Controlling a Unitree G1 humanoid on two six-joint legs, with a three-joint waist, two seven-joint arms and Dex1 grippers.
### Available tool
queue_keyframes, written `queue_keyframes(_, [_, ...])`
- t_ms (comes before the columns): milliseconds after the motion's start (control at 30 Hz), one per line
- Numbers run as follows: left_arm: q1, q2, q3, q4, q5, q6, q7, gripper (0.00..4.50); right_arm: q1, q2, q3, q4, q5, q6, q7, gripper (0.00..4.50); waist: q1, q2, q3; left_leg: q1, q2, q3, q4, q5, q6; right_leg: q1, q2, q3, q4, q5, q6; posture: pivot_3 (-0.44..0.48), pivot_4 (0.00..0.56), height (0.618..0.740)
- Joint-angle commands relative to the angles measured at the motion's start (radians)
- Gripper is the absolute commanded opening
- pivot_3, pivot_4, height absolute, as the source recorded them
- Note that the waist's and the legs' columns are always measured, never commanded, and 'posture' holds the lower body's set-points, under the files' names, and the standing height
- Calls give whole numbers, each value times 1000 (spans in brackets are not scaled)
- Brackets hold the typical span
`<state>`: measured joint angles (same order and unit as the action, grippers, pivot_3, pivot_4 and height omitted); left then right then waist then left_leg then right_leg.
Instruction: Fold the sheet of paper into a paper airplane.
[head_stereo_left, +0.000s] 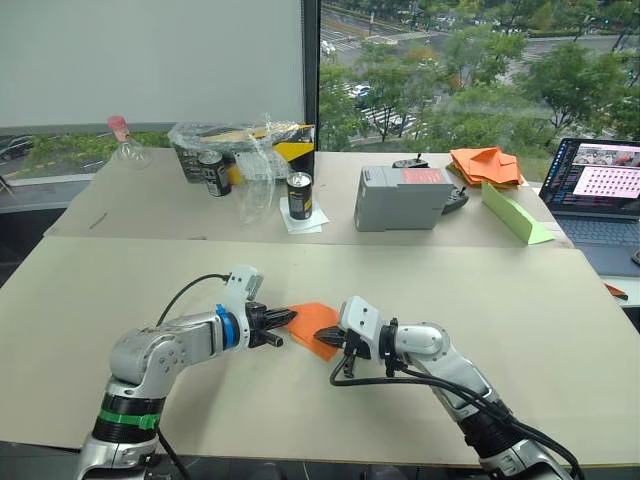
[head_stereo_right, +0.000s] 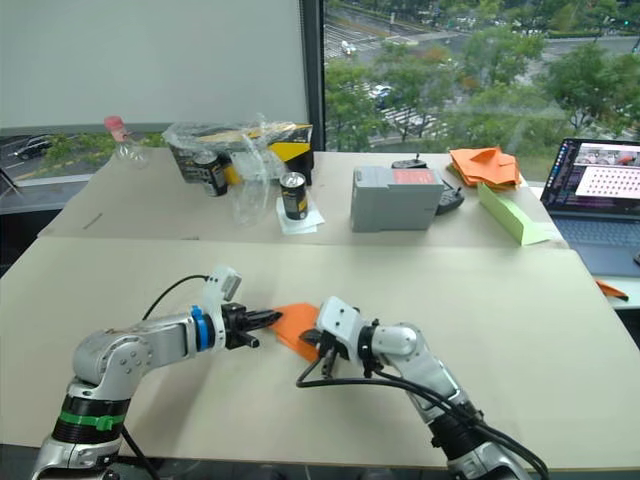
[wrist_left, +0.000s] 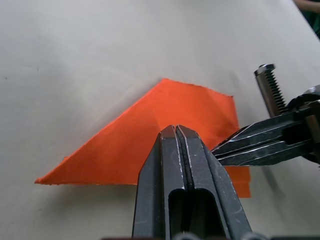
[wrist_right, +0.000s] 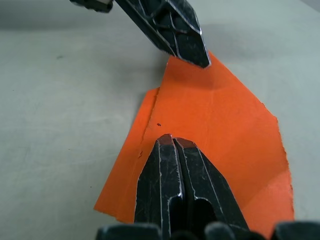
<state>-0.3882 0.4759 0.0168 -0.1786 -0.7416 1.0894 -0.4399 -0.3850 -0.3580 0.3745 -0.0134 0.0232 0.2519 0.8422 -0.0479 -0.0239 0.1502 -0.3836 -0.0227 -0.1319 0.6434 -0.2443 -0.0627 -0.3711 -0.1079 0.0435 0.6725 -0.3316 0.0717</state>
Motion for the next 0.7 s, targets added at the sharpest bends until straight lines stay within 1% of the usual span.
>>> queue_keyframes(33, [-7,13,-35,30,68,-67,-41,20,13,-3,0,-18,-4,6,-7,0,0,0,0,0,0,0,0,0,0,0,0,0,0,0,0,0,150,740])
queue_keyframes(367, [19,4,-82,105,166,-135,-96,20,18,-5,-18,-49,16,22,-17,0,2,0,0,1,0,0,0,0,0,1,0,0,0,0,0,0,150,740])
queue_keyframes(500, [34,0,-90,105,181,-133,-109,20,5,25,-94,-98,103,80,-33,0,2,0,0,1,0,0,0,0,0,1,0,0,0,0,0,0,150,740])
queue_keyframes(700, [49,-3,-92,100,189,-126,-120,20,-27,67,-243,-143,258,259,-93,0,2,0,0,1,0,0,0,-1,1,1,0,0,1,0,0,0,150,740])
